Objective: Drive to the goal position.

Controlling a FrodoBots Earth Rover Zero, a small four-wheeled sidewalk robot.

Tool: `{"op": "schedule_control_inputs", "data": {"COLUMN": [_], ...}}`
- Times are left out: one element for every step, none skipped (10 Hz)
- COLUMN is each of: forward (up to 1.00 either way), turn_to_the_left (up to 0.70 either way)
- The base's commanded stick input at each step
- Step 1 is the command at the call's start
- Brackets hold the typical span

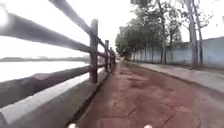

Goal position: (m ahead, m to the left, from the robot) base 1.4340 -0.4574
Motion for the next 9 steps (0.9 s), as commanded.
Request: {"op": "schedule_control_inputs", "data": {"forward": [0.85, 0.85, 0.85, 0.85, 0.85, 0.85, 0.85, 0.85, 0.85], "turn_to_the_left": [-0.29, -0.27, -0.25, -0.24, -0.22, -0.2, -0.18, -0.15, -0.11]}}
